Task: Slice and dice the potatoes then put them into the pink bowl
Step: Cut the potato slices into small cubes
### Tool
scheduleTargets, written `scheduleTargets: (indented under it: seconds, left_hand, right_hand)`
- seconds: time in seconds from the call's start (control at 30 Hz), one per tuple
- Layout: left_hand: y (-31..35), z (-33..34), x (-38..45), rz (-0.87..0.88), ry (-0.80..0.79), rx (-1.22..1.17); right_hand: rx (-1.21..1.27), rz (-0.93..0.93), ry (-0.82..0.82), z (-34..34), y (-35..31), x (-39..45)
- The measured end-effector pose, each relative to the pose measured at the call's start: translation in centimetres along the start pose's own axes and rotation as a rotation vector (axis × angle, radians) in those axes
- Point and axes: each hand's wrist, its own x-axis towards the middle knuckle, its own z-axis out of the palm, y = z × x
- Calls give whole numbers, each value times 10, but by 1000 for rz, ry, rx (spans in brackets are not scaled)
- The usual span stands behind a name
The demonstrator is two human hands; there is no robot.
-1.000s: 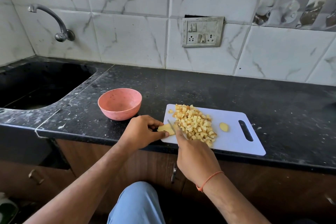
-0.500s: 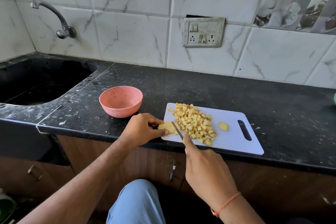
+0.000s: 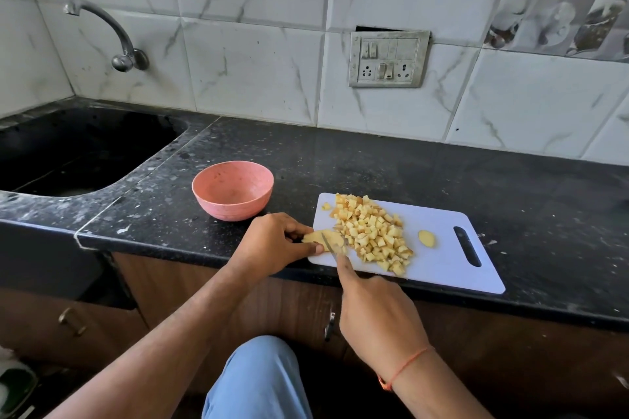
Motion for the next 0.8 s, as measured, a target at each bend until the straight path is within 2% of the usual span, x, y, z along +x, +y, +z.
scheduleTargets:
  seconds: [0.13,0.3,0.57,0.8]
  left_hand:
    - [2,0,-1,-6,-3,-15]
    - [4,-1,-3,21,-22,36]
    - [1,-22,-2,-6,-129,-40]
    - [1,-18,-2,6,-89,-45]
  right_hand:
    - [61,33,-58,-6,6,-35]
    - [112,81,-9,-10,8,-43]
    - [145,2,120,-2,-2,-8]
    - [94,23,51,8,-15,24]
